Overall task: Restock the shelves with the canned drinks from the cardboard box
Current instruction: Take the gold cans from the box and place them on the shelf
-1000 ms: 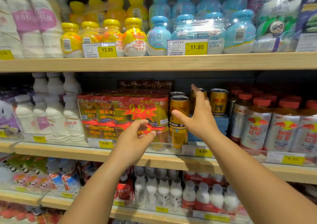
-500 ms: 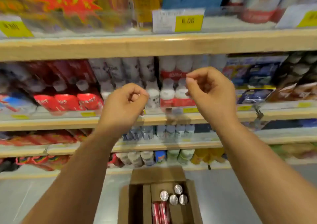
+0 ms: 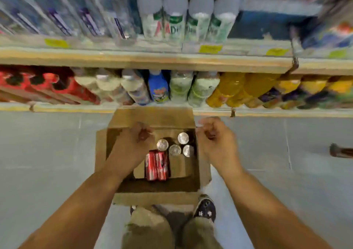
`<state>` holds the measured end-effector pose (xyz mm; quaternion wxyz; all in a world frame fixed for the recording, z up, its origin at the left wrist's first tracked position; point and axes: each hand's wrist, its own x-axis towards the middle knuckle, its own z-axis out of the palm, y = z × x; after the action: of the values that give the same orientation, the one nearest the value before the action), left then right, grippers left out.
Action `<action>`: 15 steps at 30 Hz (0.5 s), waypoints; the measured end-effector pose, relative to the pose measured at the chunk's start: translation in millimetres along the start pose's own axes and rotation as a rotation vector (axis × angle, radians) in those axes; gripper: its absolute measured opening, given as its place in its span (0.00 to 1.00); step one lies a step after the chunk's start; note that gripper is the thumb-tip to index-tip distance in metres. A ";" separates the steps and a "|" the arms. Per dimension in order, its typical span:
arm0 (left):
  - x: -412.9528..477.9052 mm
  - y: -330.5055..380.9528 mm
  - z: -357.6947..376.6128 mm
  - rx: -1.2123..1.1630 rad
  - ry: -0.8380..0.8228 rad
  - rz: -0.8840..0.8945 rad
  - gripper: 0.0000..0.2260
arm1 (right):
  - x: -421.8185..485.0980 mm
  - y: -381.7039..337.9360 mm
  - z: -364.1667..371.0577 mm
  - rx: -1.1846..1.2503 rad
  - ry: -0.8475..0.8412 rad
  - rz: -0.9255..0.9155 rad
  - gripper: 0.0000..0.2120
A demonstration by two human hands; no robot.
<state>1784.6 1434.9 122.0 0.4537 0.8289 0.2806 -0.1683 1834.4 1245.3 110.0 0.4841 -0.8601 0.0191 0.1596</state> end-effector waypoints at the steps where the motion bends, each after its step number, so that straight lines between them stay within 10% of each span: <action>1: 11.7 -19.0 17.3 0.042 -0.017 -0.004 0.04 | -0.2 24.9 15.0 -0.049 -0.045 0.035 0.10; 15: 147.7 -213.1 221.2 0.700 -0.224 0.242 0.36 | 46.4 259.1 169.0 -0.853 -0.379 0.118 0.36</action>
<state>1763.6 1385.6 -214.6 0.1874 0.9373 0.0553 -0.2886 1786.6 1255.3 -198.9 0.0722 -0.9354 -0.0880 0.3348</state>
